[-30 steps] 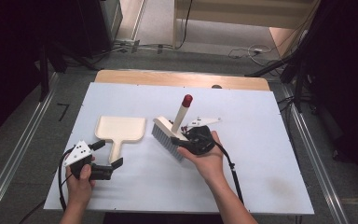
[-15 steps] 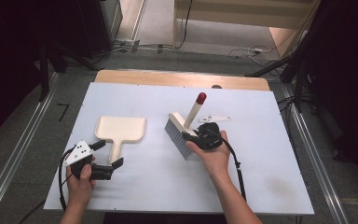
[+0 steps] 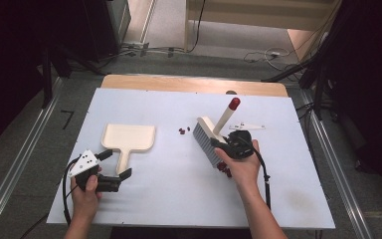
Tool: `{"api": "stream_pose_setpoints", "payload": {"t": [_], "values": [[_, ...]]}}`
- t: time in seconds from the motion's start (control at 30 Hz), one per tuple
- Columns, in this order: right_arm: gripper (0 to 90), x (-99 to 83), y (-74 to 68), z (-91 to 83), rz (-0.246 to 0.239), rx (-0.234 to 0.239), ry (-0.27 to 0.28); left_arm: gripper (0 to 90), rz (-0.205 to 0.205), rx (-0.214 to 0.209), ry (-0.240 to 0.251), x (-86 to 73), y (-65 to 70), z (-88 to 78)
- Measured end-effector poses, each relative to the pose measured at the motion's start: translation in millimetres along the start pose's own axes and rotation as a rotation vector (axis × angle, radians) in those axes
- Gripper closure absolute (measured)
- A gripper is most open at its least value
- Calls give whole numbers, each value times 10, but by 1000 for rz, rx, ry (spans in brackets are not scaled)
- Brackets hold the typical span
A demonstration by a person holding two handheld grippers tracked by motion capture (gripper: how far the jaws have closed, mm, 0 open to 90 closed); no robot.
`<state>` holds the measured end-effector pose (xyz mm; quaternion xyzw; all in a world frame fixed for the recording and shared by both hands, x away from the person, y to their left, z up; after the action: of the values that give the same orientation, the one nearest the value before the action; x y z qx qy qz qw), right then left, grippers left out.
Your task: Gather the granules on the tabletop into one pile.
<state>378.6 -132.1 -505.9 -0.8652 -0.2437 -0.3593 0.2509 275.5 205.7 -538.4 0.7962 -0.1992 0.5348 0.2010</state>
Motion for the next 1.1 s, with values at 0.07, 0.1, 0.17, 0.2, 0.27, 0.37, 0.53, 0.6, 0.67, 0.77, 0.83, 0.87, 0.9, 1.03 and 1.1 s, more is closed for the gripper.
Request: {"api": "stream_pose_setpoints", "payload": {"t": [0.07,0.1,0.17,0.2,0.27,0.37,0.53,0.6,0.67,0.77,0.83,0.87,0.9,1.03,1.1], "values": [[654,45,-88,-5,-19,7,7,0,-1,1,-2,0,-1,2],[655,74,-138,8,-25,20,14,0,0,1,-2,0,-1,2],[654,134,-235,60,-36,37,19,0,-1,1,-1,0,3,2],[654,160,-280,97,-36,43,16,0,0,1,-1,-1,2,1],[654,211,-355,191,-41,55,18,0,1,1,-1,-3,5,-3],[654,260,-441,341,-21,86,11,0,3,-1,-1,-3,9,-1],[654,254,-461,532,2,86,-16,0,2,-2,0,-2,2,-7],[655,253,-395,535,9,62,-13,0,1,-4,2,-2,5,-6],[654,246,-313,516,23,49,-9,0,1,-3,1,-2,5,-5],[654,213,-175,463,47,28,-8,0,1,-2,1,-2,4,-2],[654,191,-88,416,68,15,-1,0,1,-2,1,-2,6,-1],[654,181,-48,393,77,12,3,0,1,-2,1,-3,8,1],[654,170,-8,369,82,7,6,0,2,-2,-3,-4,8,-2],[654,126,116,273,107,-11,22,0,3,-3,-1,-4,10,0],[654,103,163,227,115,-21,26,0,4,-2,-2,-5,11,0]]}}
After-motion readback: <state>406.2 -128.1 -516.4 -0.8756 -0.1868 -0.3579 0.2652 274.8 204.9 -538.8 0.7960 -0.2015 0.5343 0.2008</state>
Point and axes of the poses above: each handheld gripper's, and its own axes: z roughly forward along the jaws, x roughly out of its top, y roughly to its right, the point moved 7 cm from there along z, roughly forward along the jaws, and after that the axes turned 4 degrees about x, right-handed, at the moved point
